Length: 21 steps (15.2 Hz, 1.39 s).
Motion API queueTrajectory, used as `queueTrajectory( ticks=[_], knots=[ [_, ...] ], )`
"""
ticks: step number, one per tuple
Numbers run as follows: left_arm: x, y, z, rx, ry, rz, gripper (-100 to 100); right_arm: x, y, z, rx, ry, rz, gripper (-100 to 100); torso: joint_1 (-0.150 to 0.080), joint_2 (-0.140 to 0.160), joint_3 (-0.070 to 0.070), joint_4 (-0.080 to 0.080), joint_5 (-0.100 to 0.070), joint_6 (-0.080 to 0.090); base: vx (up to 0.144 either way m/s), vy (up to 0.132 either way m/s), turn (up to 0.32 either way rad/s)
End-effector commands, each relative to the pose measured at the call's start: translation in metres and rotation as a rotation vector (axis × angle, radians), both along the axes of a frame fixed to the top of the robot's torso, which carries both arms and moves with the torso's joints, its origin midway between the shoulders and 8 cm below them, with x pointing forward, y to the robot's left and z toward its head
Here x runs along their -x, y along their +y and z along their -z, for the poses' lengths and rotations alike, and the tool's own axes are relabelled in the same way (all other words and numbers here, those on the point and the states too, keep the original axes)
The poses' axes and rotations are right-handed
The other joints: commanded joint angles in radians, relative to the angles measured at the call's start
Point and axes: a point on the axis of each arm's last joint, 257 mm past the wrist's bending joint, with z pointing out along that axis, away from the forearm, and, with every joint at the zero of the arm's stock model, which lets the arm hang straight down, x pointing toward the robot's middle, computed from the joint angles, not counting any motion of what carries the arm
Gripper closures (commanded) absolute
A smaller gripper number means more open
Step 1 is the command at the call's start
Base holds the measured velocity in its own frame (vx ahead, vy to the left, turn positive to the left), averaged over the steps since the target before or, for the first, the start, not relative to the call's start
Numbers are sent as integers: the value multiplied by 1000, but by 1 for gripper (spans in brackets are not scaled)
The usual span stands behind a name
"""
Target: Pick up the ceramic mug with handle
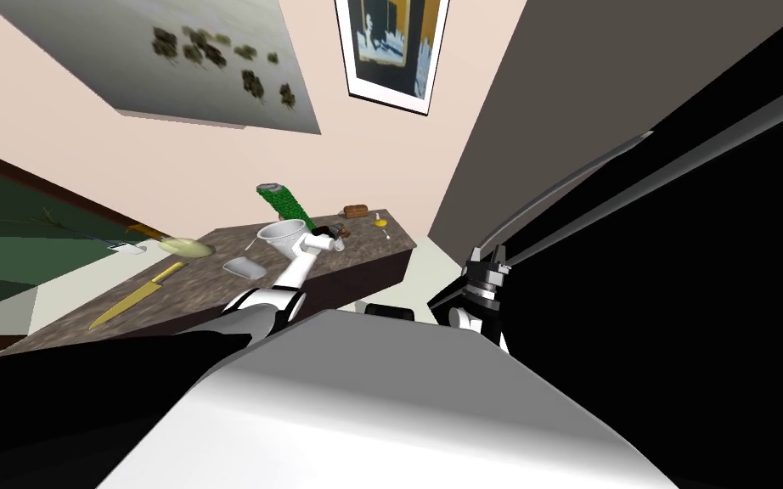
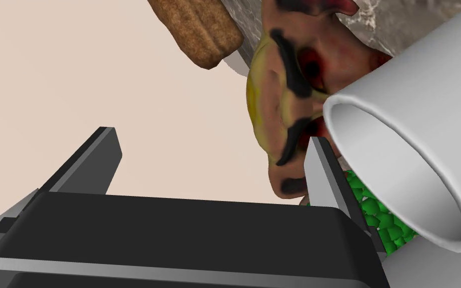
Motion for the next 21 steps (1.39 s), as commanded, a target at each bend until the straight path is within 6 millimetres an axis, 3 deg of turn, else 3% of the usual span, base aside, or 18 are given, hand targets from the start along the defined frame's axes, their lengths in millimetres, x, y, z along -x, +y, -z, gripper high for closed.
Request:
queueTrajectory(
  ticks=[1, 2, 3, 5, 7, 8, 10, 11, 13, 15, 17, 18, 21],
  knots=[
    [5, 13, 16, 7, 48, -25, -100, 0, 0, 0, 0, 0, 0, 0, 0, 0, 0, 0, 0, 0, -5, -12, -2],
    [5, 13, 16, 7, 48, -25, -100, 0, 0, 0, 0, 0, 0, 0, 1, 0, 0, 0, 0, -1, -1, -5, 24],
    [1, 25, 6, 9, 75, -50, -100, 0, 0, 0, 0, 0, 0, 0, 2, 0, 0, 0, 0, -1, -5, -21, -114],
    [7, 33, 22, 18, 117, -71, -100, 0, 0, 0, 0, 0, 0, 0, 1, 0, 0, 0, 0, 0, -7, -19, -118],
    [8, 34, 23, 18, 119, -73, -100, 0, 0, 0, 0, 0, 0, 0, 1, 0, 0, 0, 0, -1, -3, -5, 8],
    [6, 46, 14, 25, 152, -99, -100, 0, 0, 0, 0, 0, 0, 0, 2, 0, 0, 0, 0, -1, -6, -14, -120],
    [13, 54, 30, 34, 190, -120, -100, 0, 0, 0, 0, 0, 0, 0, 1, 0, 0, 0, 0, 0, -5, -15, -111],
    [10, 64, 17, 41, 201, -140, -100, 0, 0, 0, 0, 0, 0, 0, 1, 0, 0, 0, 0, 0, -2, -20, -151],
    [21, 71, 36, 54, 258, -166, -100, 0, 0, 0, 0, 0, 0, 0, 1, -1, 0, 0, 0, 0, 0, -14, -91],
    [21, 82, 26, 67, 280, -190, -100, 0, 0, 0, 0, 0, 0, 0, 2, -1, 0, 0, 0, -1, 2, -9, -51],
    [32, 88, 43, 80, 330, -214, -100, 0, 0, 0, 0, 0, 0, 0, 1, -1, -1, 0, 0, 0, 6, -5, -102],
    [30, 98, 32, 93, 337, -234, -100, 0, 0, 0, 0, 0, 0, 0, 2, -1, -1, 0, 0, 0, 11, -4, -138],
    [44, 102, 49, 110, 398, -258, -100, 0, 0, 0, 0, 0, 0, 0, 2, -1, -1, 0, 1, -1, 12, 3, -51]
  ],
)
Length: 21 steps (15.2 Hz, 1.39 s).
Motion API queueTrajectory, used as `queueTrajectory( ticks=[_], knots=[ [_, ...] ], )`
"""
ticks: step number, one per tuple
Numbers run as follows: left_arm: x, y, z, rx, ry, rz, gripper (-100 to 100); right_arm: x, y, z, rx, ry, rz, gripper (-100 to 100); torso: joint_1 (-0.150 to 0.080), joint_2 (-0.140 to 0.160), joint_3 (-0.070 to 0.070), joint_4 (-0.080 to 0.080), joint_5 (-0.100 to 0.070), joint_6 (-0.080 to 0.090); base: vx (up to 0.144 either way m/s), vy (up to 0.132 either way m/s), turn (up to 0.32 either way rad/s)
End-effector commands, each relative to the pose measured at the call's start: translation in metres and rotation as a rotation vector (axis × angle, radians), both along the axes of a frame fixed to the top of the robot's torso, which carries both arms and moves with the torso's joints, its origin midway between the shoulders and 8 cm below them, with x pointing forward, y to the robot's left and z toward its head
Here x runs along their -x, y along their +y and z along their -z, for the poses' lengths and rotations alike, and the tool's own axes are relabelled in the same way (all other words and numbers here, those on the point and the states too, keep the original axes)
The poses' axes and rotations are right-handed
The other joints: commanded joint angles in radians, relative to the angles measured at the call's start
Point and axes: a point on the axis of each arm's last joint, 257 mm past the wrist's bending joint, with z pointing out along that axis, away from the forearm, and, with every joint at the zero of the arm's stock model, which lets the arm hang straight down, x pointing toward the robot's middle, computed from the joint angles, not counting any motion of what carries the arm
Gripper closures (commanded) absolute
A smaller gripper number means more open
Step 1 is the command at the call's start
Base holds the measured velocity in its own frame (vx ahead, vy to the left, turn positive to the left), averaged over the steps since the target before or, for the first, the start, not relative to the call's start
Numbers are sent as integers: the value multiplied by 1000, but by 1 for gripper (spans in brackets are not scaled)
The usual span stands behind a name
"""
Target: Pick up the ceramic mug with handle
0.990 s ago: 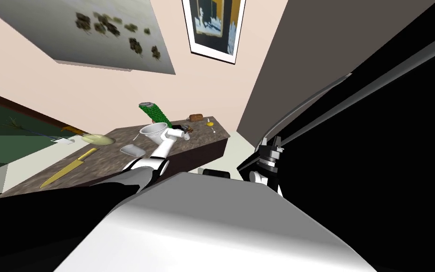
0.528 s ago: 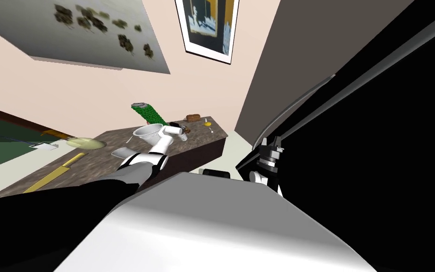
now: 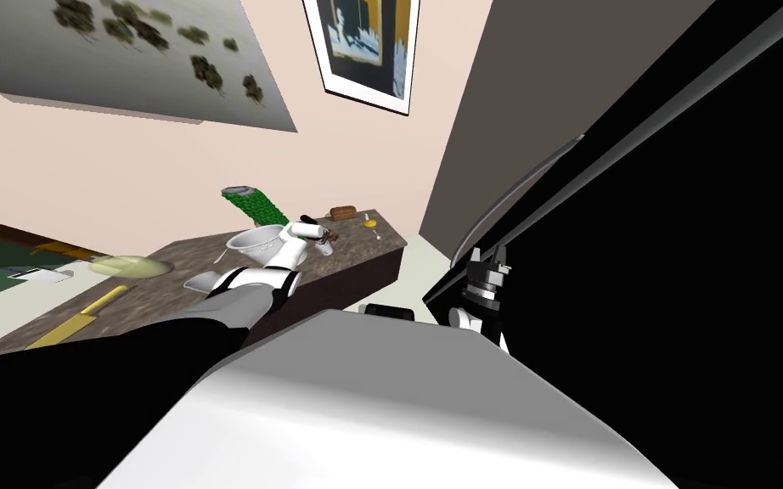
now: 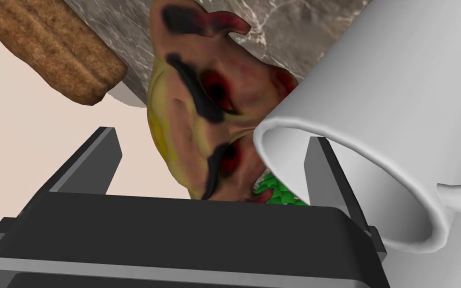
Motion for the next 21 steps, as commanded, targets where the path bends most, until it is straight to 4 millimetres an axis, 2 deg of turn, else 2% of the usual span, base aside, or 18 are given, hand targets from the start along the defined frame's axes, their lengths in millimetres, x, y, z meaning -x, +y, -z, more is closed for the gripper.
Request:
queueTrajectory(
  ticks=[1, 3, 4, 6, 8, 10, 12, 14, 15, 16, 17, 19, 21],
  knots=[
    [7, 10, -3, 24, 39, -35, -100, 0, 0, 0, 0, 0, 0, 0, 0, 0, 0, 0, 0, 0, 12, 3, -98],
    [17, 12, 8, 39, 82, -53, -100, 0, 0, 0, 0, 0, 0, 0, 0, 0, 0, 0, 0, 1, 16, 10, -96],
    [19, 20, 0, 57, 94, -76, -100, 0, 0, 0, 0, 0, 0, 0, 0, 0, 0, 0, 0, 0, 20, 14, -121],
    [32, 21, 12, 75, 144, -96, -100, 0, 0, 0, 0, 0, 0, 0, 1, -1, 0, 0, 0, 1, 20, 18, -89],
    [36, 26, 5, 98, 166, -118, -100, 0, 0, 0, 0, 0, 0, 0, 1, 0, 0, 0, 0, 0, 16, 12, -37],
    [48, 28, 16, 114, 205, -137, -100, 0, 0, 0, 0, 0, 0, 0, 1, -1, -1, 0, 0, 1, 24, 21, -87],
    [54, 31, 10, 142, 235, -159, -100, 0, 0, 0, 0, 0, 0, 0, 1, -1, 0, 0, 0, 0, 18, 18, -53],
    [63, 32, 20, 155, 262, -175, -100, 0, 0, 0, 0, 0, 0, 0, 1, -1, -1, 0, 0, 1, 26, 28, -80],
    [70, 35, 15, 183, 286, -196, -100, 0, 0, 0, 0, 0, 0, 0, 1, -1, -1, 0, 0, 0, 25, 29, -75],
    [79, 35, 22, 197, 315, -210, -100, 0, 0, 0, 0, 0, 0, 0, 2, -1, -1, 0, 0, 0, 31, 39, -93],
    [79, 35, 22, 197, 316, -210, -100, 0, 0, 0, 0, 0, 0, 0, 2, -1, -1, 0, 0, 0, 27, 32, -48],
    [94, 35, 24, 240, 367, -242, -100, 0, 0, 0, 0, 0, 0, 0, 2, -2, -1, 0, 0, 0, 37, 39, -97],
    [94, 35, 24, 240, 367, -242, -100, 0, 0, 0, 0, 0, 0, 0, 2, -1, -1, 0, 1, 0, 16, 25, -21]
  ],
)
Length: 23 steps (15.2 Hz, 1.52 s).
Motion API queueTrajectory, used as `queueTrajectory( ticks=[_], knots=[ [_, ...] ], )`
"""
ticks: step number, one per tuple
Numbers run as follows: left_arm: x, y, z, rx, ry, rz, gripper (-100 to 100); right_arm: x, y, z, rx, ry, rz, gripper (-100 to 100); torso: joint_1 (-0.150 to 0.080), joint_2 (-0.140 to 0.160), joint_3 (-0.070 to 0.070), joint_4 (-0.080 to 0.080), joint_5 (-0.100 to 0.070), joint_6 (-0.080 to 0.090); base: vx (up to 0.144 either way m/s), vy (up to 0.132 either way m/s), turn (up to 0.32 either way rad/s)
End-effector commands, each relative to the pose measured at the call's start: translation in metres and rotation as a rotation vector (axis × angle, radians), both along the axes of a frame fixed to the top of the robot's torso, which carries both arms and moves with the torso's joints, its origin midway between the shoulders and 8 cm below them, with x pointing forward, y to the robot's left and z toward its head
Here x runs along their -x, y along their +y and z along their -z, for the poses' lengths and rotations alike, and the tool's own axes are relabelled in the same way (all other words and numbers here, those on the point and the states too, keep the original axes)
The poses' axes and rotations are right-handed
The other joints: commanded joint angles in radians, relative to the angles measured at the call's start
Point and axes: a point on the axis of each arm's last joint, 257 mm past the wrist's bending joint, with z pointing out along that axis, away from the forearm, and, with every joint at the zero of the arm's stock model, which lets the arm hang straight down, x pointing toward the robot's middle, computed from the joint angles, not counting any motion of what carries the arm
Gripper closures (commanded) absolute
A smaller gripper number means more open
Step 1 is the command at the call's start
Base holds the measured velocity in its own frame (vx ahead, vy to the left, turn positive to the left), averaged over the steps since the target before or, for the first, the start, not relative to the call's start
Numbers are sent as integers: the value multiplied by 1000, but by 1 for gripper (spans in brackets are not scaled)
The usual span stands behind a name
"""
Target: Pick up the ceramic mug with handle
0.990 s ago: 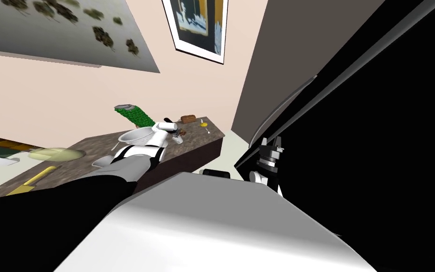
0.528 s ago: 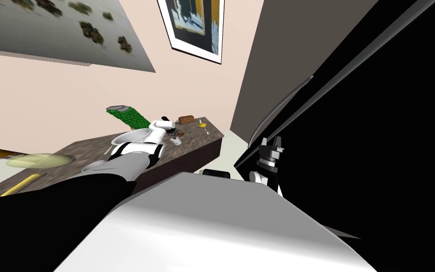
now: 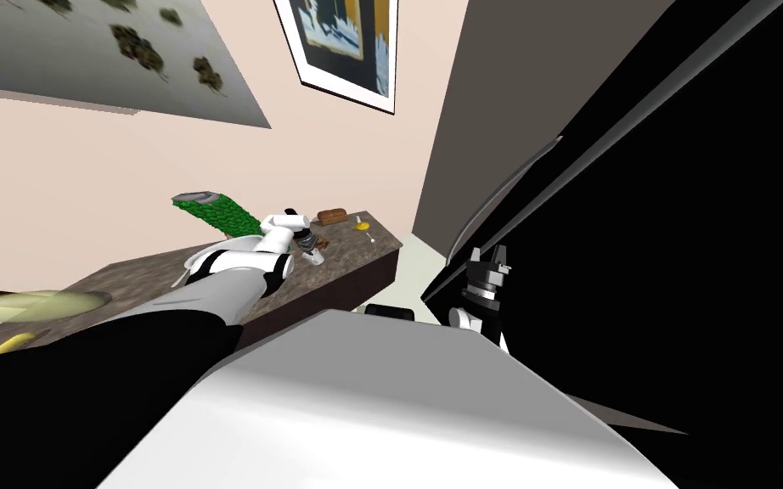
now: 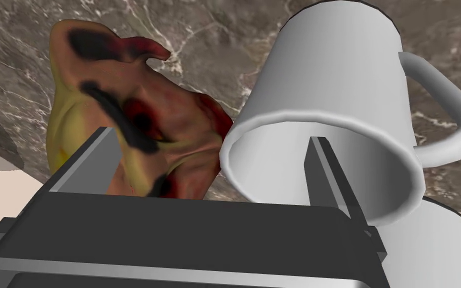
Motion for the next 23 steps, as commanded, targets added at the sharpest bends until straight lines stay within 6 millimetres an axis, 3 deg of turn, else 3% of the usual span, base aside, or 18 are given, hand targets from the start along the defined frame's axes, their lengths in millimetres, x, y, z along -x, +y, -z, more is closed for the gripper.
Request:
queueTrajectory(
  ticks=[1, 4, 6, 7, 9, 14, 17, 19, 23],
  knots=[
    [10, -1, -3, 37, 35, -22, -100, 0, 0, 0, 0, 0, 0, 0, 0, 0, 0, 0, 0, 0, 22, 22, -60],
    [27, -3, 2, 84, 86, -59, -100, 0, 0, 0, 0, 0, 0, 0, 0, 0, 0, 0, 0, 0, 27, 35, -73],
    [29, -3, 4, 88, 92, -61, -100, 0, 0, 0, 0, 0, 0, 0, 1, -1, 0, 0, 0, 0, 31, 42, -66],
    [41, -5, 4, 125, 124, -85, -100, 0, 0, 0, 0, 0, 0, 0, 1, -1, 0, 0, 0, 0, 36, 35, -63],
    [42, -6, 4, 128, 130, -86, -100, 0, 0, 0, 0, 0, 0, 0, 1, -1, 0, 0, 0, 0, 27, 36, -45],
    [72, -18, 4, 228, 218, -141, -100, 0, 0, 0, 0, 0, 0, 0, 2, -1, 0, 0, 0, 0, 28, 50, -69],
    [72, -18, 4, 228, 218, -141, -100, 0, 0, 0, 0, 0, 0, 0, 1, 0, 0, 0, 0, 0, 20, 33, -14],
    [85, -24, 3, 272, 255, -162, -100, 0, 0, 0, 0, 0, 0, 0, 0, 0, 0, 0, 0, 0, 19, 25, -46],
    [91, -27, 3, 291, 272, -171, -100, 0, 0, 0, 0, 0, 0, 0, 1, 0, 0, 0, 0, 0, 16, 36, -29]
  ],
)
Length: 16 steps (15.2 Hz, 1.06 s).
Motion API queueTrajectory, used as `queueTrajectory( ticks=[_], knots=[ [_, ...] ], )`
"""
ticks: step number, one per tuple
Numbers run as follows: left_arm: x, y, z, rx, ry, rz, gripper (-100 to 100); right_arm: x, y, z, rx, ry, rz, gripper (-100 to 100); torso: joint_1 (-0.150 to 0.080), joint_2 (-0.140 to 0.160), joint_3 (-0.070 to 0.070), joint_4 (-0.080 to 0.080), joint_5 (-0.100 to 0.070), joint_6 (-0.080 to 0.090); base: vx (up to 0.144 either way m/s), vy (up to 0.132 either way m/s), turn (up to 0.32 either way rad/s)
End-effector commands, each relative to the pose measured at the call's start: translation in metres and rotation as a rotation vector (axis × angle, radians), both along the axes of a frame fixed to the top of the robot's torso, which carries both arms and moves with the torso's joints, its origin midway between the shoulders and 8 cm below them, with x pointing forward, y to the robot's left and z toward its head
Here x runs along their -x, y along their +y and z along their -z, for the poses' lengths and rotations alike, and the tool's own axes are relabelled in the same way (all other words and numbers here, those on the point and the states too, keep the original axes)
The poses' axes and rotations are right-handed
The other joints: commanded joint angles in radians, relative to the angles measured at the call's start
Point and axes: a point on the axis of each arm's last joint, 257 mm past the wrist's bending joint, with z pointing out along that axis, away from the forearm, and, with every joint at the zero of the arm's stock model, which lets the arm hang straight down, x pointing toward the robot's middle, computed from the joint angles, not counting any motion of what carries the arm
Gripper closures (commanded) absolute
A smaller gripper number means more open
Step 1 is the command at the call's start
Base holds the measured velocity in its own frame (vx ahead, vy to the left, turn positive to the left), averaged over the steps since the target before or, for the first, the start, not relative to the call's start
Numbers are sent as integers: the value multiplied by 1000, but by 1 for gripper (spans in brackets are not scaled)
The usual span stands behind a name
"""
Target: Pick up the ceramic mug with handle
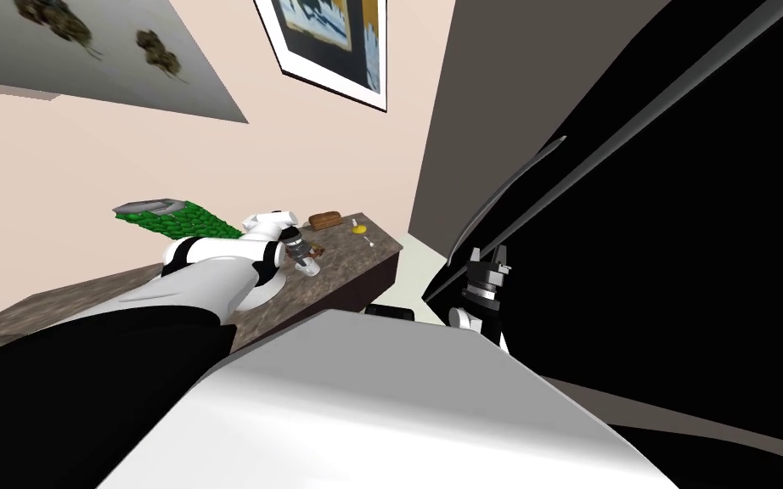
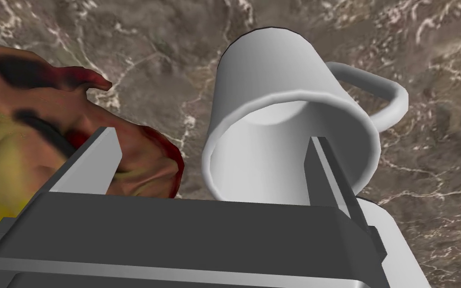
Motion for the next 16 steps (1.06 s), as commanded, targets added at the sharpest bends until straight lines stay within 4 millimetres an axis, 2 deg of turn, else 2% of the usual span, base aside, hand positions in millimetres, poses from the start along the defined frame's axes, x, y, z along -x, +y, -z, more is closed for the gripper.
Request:
queueTrajectory(
  ticks=[1, 2, 3, 6, 7, 8, 9, 13, 14, 16],
  knots=[
    [1, 0, 0, 3, 3, -2, -100, 0, 0, 0, 0, 0, 0, 0, 0, 0, 0, 0, 0, 0, 1, 12, 6],
    [1, 0, 0, 3, 3, -2, -100, 0, 0, 0, 0, 0, 0, 0, -1, 0, 0, 0, 0, 0, 0, 5, 2],
    [0, -5, 15, 2, 3, 0, -100, 0, 0, 0, 0, 0, 0, 0, -2, 1, 0, 0, 0, 0, 0, 14, 7],
    [0, -5, 15, 2, 3, 0, -100, 0, 0, 0, 0, 0, 0, 0, -1, 1, 1, 0, 0, 0, -3, 12, 3],
    [0, -7, 22, 1, 4, 0, -100, 0, 0, 0, 0, 0, 0, 0, -2, 1, 1, 0, 0, 0, -1, 7, 3],
    [1, -6, 17, 3, 5, 0, -100, 0, 0, 0, 0, 0, 0, 0, -2, 1, 0, 0, 0, 0, 0, 0, 0],
    [0, -6, 18, 2, 4, 0, 100, 0, 0, 0, 0, 0, 0, 0, -2, 1, 1, 0, -1, 0, 0, 0, 0],
    [0, -6, 17, 1, 2, 1, 100, 0, 0, 0, 0, 0, 0, 0, -2, 0, 0, 0, 0, 0, 0, 0, 0],
    [1, 0, 0, 3, 3, -2, 100, 0, 0, 0, 0, 0, 0, 0, -2, 0, 0, -1, 0, 0, -1, -14, -11],
    [-1, -2, 7, -1, -2, 1, 100, 0, 0, 0, 0, 0, 0, 0, -3, 0, 0, 0, -1, 0, 3, -13, -4]
  ],
)
